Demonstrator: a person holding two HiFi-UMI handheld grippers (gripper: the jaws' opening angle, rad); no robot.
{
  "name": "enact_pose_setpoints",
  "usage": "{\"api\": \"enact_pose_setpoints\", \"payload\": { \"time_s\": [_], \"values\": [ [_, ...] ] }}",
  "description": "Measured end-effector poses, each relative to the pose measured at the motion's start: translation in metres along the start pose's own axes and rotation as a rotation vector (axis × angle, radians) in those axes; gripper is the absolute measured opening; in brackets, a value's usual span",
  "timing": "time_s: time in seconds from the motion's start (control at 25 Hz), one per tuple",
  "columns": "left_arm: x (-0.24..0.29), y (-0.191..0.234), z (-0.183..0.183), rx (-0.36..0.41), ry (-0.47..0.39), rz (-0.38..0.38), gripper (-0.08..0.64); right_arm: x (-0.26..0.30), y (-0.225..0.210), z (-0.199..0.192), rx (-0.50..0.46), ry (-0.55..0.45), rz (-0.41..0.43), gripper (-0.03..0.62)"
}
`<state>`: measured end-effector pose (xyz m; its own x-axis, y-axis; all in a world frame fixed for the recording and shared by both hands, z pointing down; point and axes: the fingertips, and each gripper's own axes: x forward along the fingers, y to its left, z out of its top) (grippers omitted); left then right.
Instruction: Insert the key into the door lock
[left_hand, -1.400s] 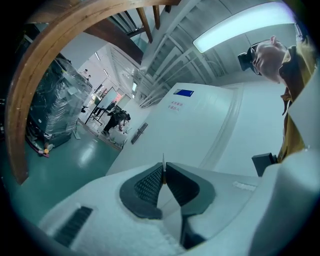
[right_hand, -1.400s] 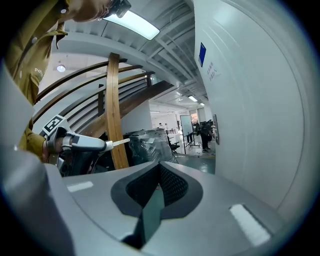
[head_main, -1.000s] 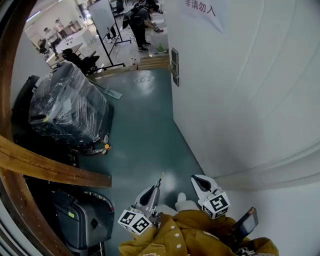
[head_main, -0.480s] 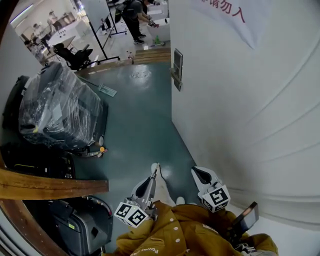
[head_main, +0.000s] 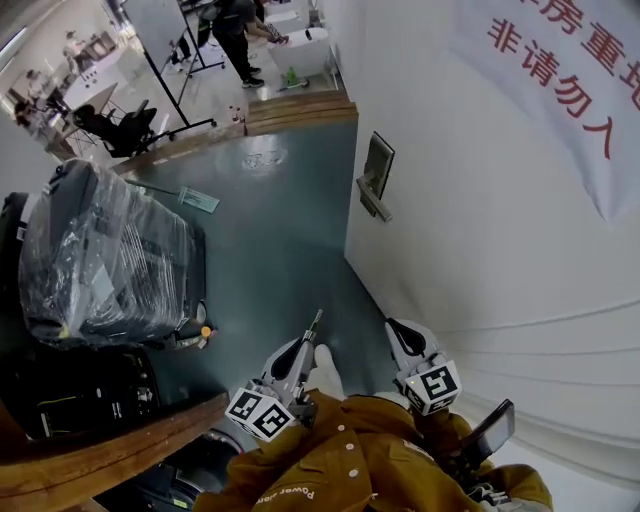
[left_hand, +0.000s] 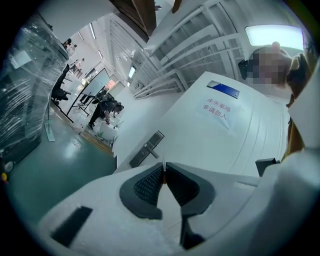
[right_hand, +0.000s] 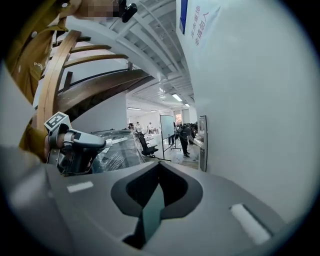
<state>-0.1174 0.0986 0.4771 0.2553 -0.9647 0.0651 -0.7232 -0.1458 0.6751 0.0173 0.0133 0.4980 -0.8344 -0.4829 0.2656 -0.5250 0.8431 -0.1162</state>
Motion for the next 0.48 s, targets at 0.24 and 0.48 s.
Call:
{"api": "enact_pose_setpoints", "payload": {
  "time_s": [0.24, 0.48],
  "values": [
    [0.031, 0.037, 0.039, -0.009, 0.016, -0.036, 0.025, 0.055, -0.001, 0.029, -0.013, -0.012, -0.028, 0.006],
    [0.055, 0.046, 0.050, -0.034, 0.038, -0.071, 0.025, 0.087, -0.009, 0.041, -0.025, 0.008, -0.027, 0.006]
  ]
}}
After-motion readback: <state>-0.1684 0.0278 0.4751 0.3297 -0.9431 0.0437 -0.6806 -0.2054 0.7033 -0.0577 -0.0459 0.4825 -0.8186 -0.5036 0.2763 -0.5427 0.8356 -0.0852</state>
